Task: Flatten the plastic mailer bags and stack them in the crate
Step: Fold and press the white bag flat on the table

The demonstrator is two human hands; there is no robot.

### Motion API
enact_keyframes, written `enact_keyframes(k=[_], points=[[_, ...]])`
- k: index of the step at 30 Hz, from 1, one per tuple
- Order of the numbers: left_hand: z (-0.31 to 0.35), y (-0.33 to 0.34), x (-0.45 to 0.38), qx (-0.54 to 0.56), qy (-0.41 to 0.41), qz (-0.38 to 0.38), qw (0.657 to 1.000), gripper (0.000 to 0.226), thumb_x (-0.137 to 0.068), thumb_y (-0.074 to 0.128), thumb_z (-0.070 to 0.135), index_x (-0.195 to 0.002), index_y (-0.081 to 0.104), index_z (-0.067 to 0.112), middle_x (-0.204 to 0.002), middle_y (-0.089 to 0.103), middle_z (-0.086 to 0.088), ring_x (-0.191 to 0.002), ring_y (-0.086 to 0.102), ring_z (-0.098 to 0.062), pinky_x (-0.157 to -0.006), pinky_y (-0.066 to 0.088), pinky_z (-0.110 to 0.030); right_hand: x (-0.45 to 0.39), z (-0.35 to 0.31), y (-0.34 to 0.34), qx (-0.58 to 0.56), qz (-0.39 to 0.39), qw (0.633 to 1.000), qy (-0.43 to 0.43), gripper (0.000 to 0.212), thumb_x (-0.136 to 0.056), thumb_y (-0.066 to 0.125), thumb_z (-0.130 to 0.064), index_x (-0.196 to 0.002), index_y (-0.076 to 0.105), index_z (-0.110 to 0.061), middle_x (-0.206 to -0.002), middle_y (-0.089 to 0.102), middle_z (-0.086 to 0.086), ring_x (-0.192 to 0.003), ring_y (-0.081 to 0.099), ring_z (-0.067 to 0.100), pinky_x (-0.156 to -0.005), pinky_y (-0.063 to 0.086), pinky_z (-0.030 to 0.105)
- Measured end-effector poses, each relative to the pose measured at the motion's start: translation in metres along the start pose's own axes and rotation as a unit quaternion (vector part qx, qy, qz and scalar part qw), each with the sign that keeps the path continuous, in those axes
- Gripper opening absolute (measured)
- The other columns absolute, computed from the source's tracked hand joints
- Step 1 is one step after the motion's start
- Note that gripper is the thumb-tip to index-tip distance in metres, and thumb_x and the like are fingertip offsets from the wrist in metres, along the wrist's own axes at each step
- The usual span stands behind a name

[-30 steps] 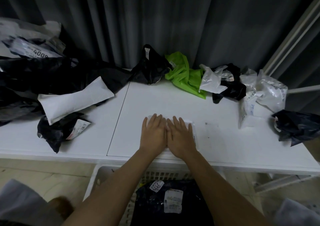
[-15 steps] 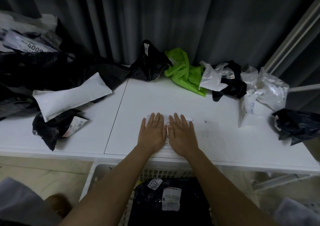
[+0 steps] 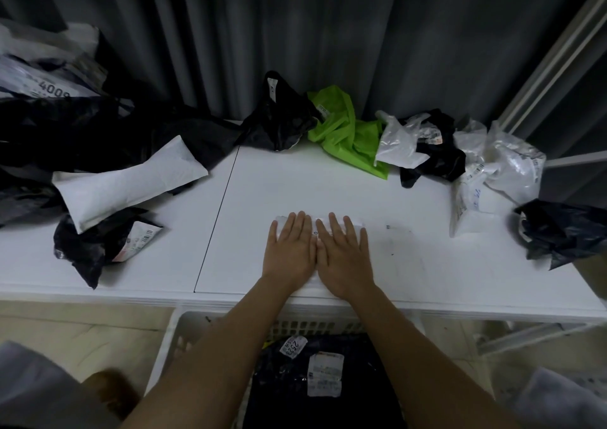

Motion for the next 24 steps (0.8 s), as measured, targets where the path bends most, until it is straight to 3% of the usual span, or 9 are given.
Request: enact_keyframes(k=[4,7,12,20,24], points=[[-0.002,0.005,0.001,0.003,0.002,0.015,1.0,0.085,-0.077,-0.023,0.044,-0.153,0.003,0.015,-0.161,0.0,-0.002,-0.148,-0.006,-0.015,-0.117,-0.009,-0.039,-0.001,0.001,0.002,-0.011,-0.009,1.0,0.006,0.072,-0.085,-0.015,-0.049,-0.153,0.002,-0.032,-0.161,-0.007,-0.005,-0.147,-0.013,0.017,-0.118,-0.011,0.044],[-0.003,0.008,0.002,0.006,0.001,0.019,1.0,0.084,-0.077,-0.023,0.045,-0.153,-0.001,0.016,-0.161,-0.004,-0.001,-0.147,-0.01,-0.015,-0.117,-0.01,-0.039,0.0,0.001,0.003,-0.005,0.008,1.0,0.0,0.08,-0.079,-0.02,-0.051,-0.153,0.003,-0.031,-0.161,-0.004,-0.004,-0.148,-0.01,0.018,-0.118,-0.011,0.044],[-0.003,0.011,0.003,-0.001,-0.001,0.027,1.0,0.08,-0.08,-0.02,0.043,-0.153,0.0,0.017,-0.161,-0.005,-0.002,-0.147,-0.011,-0.017,-0.119,-0.008,-0.04,0.001,0.001,0.007,0.019,0.021,1.0,-0.002,0.074,-0.083,-0.02,-0.048,-0.152,-0.002,-0.031,-0.161,-0.005,-0.004,-0.148,-0.011,0.018,-0.118,-0.011,0.045],[-0.003,0.015,0.0,-0.009,-0.004,0.015,1.0,0.082,-0.078,-0.023,0.043,-0.153,-0.003,0.019,-0.16,-0.008,-0.003,-0.147,-0.011,-0.018,-0.118,-0.009,-0.038,-0.001,0.001,0.013,0.032,0.05,0.998,-0.003,0.081,-0.082,-0.031,-0.053,-0.152,0.005,-0.032,-0.161,0.006,0.0,-0.148,-0.001,0.027,-0.117,-0.005,0.048],[-0.002,0.014,-0.002,-0.014,-0.025,-0.015,0.999,0.06,-0.097,-0.004,0.041,-0.153,-0.005,0.018,-0.16,-0.01,-0.005,-0.147,-0.011,-0.02,-0.118,-0.007,-0.038,-0.002,0.0,0.011,0.048,0.017,0.999,0.001,0.082,-0.08,-0.031,-0.053,-0.153,0.002,-0.033,-0.162,0.001,0.0,-0.148,-0.003,0.027,-0.118,-0.005,0.05]])
Point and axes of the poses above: each hand's wrist, its own x-axis away from the middle knuckle, its own y-axis out of the palm, z = x × y, the point moved 5 cm from there along -x, towards the middle knuckle
